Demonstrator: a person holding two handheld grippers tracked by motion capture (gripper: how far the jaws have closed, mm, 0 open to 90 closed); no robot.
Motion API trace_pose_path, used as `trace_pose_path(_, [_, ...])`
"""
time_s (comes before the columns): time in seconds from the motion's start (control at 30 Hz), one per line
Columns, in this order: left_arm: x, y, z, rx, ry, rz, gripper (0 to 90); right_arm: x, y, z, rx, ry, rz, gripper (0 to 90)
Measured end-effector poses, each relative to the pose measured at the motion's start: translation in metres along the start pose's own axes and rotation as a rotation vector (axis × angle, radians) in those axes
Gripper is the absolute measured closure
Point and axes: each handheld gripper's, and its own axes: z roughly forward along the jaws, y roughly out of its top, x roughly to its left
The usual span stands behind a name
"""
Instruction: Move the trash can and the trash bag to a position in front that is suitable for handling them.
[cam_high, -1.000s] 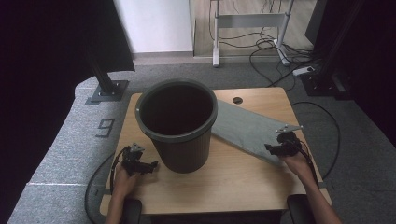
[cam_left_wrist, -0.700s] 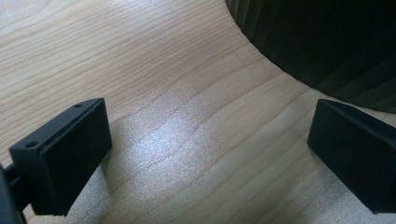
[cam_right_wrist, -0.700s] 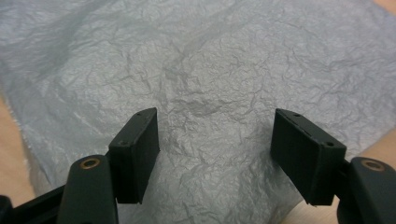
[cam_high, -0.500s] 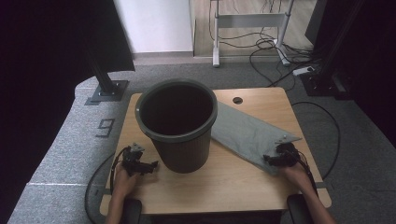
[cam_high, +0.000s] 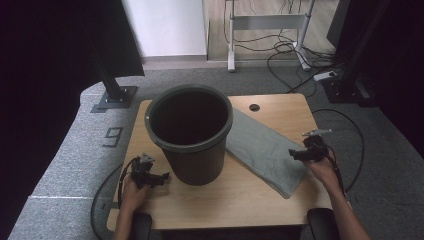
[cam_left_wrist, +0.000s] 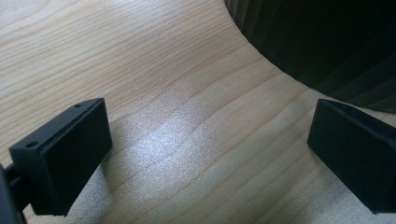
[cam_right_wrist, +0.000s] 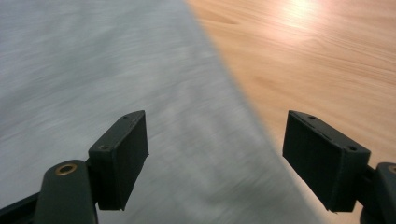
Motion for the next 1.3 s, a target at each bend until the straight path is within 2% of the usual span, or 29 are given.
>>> trace_pose_path(0.1, [0.000, 0.000, 0.000, 0.000, 0.001, -0.001, 0.0, -0.016, 0.003, 0.020, 0.023, -0.006, 0.020, 22.8])
trace_pose_path(0.17, [0.000, 0.000, 0.000, -0.001, -0.001, -0.003, 0.0, -0.021, -0.001, 0.029, 0.058, 0.036, 0.048, 22.8])
trace_pose_path(0.23, [0.000, 0.000, 0.000, -0.001, 0.000, -0.004, 0.0, -0.020, -0.007, 0.032, 0.081, 0.043, 0.044, 22.1])
trace_pose_path(0.33, [-0.001, 0.000, 0.000, -0.001, 0.001, -0.005, 0.0, -0.010, -0.017, 0.025, 0.075, 0.042, 0.001, 22.2])
trace_pose_path(0.5, [-0.001, 0.000, 0.000, 0.001, 0.002, -0.005, 0.0, 0.025, -0.038, 0.004, 0.073, 0.090, -0.075, 22.2])
trace_pose_path(0.6, [-0.001, 0.000, 0.000, 0.000, 0.002, -0.006, 0.0, 0.054, -0.051, -0.008, 0.071, 0.132, -0.123, 21.4])
trace_pose_path(0.63, [-0.001, 0.000, 0.000, 0.000, 0.003, -0.006, 0.0, 0.065, -0.054, -0.012, 0.081, 0.157, -0.148, 21.6])
trace_pose_path(0.7, [-0.001, 0.000, 0.000, 0.000, 0.003, -0.006, 0.0, 0.084, -0.056, -0.020, 0.105, 0.219, -0.231, 23.4])
trace_pose_path(0.73, [-0.001, 0.000, 0.000, 0.000, 0.004, -0.007, 0.0, 0.090, -0.054, -0.024, 0.097, 0.220, -0.262, 23.4])
trace_pose_path(0.8, [-0.001, 0.000, 0.000, 0.000, 0.004, -0.007, 0.0, 0.089, -0.043, -0.030, 0.053, 0.188, -0.268, 23.7])
trace_pose_path(0.87, [-0.001, 0.000, 0.000, 0.000, 0.005, -0.007, 0.0, 0.079, -0.028, -0.026, 0.023, 0.147, -0.231, 24.7])
trace_pose_path(0.93, [-0.001, 0.000, 0.000, 0.000, 0.005, -0.008, 0.0, 0.067, -0.015, -0.013, 0.034, 0.112, -0.192, 27.6])
trace_pose_path(1.0, [-0.001, 0.000, 0.000, 0.000, 0.005, -0.008, 0.0, 0.061, -0.009, 0.004, 0.066, 0.125, -0.165, 32.3])
trace_pose_path(1.07, [-0.001, 0.000, 0.000, -0.001, 0.006, -0.008, 0.0, 0.061, -0.010, 0.019, 0.113, 0.102, -0.187, 38.5])
trace_pose_path(1.1, [-0.001, 0.000, 0.000, 0.000, 0.006, -0.008, 0.0, 0.061, -0.011, 0.021, 0.093, 0.123, -0.161, 47.3])
trace_pose_path(1.13, [-0.001, 0.000, 0.000, 0.000, 0.005, -0.009, 0.0, 0.061, -0.011, 0.021, 0.092, 0.150, -0.135, 49.4])
trace_pose_path(1.17, [-0.001, 0.000, 0.000, 0.001, 0.006, -0.008, 0.0, 0.064, -0.012, 0.019, 0.094, 0.145, -0.145, 51.8])
trace_pose_path(1.27, [-0.001, 0.000, 0.000, 0.000, 0.006, -0.008, 0.0, 0.076, -0.019, 0.012, 0.098, 0.187, -0.189, 53.6])
trace_pose_path(1.3, [-0.001, 0.000, 0.000, 0.000, 0.006, -0.008, 0.0, 0.076, -0.019, 0.012, 0.098, 0.187, -0.189, 53.6])
